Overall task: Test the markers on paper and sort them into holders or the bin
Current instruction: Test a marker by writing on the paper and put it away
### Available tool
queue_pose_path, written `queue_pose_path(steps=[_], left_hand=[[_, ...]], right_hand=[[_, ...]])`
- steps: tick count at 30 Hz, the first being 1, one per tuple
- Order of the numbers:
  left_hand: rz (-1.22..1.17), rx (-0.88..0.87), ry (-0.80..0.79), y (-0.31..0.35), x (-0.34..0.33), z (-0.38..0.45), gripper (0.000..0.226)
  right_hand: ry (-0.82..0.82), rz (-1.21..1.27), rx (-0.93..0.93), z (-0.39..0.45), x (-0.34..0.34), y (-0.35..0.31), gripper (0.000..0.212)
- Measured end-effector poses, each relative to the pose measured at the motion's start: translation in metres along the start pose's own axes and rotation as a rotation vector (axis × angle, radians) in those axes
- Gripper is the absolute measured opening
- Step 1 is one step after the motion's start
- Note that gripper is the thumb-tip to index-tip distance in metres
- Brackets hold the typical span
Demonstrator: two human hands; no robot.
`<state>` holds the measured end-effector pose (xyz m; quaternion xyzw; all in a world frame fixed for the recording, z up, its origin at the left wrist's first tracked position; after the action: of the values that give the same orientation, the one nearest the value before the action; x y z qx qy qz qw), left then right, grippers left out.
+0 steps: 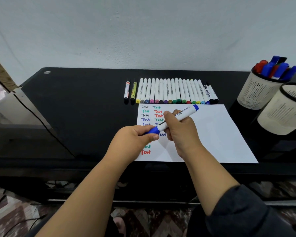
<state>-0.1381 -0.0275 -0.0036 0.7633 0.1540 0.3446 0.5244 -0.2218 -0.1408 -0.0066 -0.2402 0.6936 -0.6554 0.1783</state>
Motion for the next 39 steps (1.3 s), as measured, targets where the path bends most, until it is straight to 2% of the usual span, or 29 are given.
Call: queue_pose_path(steps=[11, 16, 25, 30, 32, 37, 39], left_hand=[[0.036, -0.001, 0.071, 0.001, -0.002, 0.000, 0.033], [-0.036, 0.033, 0.044, -0.001, -0.004, 0.001, 0.033], [0.007, 0.023, 0.065, 0.006, -0.012, -0.001, 0.028], [0.092, 0.003, 0.066, 0.013, -0.017, -0.008, 0.028], [0.104, 0.024, 0.060, 0.017, -0.016, -0.010, 0.029], [0.124, -0.026, 0.023, 0.040, -0.018, -0.017, 0.030], [0.123, -0.075, 0.005, 0.054, -0.023, -0.019, 0.030]], right_hand=[[0.026, 0.054, -0.058, 0.005, -0.012, 0.008, 0.040], [-0.012, 0.032, -0.062, 0.005, -0.013, 0.005, 0.039], [0.027, -0.090, -0.124, -0.001, -0.003, 0.001, 0.029], [0.121, 0.104, -0.146, -0.008, 0.015, -0.006, 0.023], [0.166, -0.022, -0.052, -0.011, 0.025, -0.013, 0.025], [0.137, -0.896, 0.426, -0.023, 0.037, -0.032, 0.040], [0.191, -1.024, 0.584, -0.024, 0.046, -0.038, 0.035]])
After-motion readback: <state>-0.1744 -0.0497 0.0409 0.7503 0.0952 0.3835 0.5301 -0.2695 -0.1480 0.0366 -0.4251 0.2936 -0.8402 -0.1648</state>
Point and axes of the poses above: each hand's wrist, its own z-axis towards the middle knuckle, its own x-axis out of the back of the hand, y = z × x, the point moved 4 cm from there along z, towards the middle knuckle, and after that the axes turned 7 degrees about -z, right-handed, at the moved point
